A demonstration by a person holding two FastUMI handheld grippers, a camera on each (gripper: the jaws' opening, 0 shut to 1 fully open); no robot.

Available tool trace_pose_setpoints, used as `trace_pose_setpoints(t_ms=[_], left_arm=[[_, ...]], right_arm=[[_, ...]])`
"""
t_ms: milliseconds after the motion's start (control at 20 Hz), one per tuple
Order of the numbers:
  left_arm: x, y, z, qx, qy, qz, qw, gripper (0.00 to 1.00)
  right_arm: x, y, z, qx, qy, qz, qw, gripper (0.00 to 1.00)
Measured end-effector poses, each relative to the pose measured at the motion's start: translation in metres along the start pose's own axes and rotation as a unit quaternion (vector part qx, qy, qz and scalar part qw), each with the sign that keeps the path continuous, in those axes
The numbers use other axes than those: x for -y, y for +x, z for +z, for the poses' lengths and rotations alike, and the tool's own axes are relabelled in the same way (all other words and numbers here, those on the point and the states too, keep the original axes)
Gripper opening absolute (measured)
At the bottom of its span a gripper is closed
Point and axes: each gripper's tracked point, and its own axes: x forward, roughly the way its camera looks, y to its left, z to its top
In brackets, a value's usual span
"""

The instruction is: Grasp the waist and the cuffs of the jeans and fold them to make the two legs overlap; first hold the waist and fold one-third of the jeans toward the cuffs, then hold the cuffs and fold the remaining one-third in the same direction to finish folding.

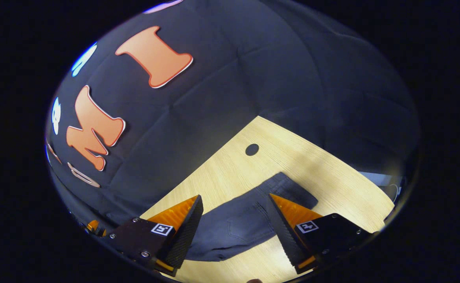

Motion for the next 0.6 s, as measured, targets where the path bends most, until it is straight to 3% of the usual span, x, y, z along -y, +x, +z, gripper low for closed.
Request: trace_pose_setpoints(t_ms=[200,450,600], left_arm=[[0.054,-0.054,0.026,0.096,0.072,-0.034,0.992,0.97],[0.095,-0.093,0.015,0.123,0.116,-0.036,0.985,0.97],[0.096,-0.106,-0.003,0.124,0.124,-0.032,0.984,0.97]], right_arm=[[0.053,0.002,-0.025,-0.017,0.053,-0.024,0.998,0.98],[0.099,0.027,-0.062,-0.054,0.139,-0.055,0.987,0.98],[0.114,0.048,-0.073,-0.072,0.188,-0.071,0.977,0.98]])
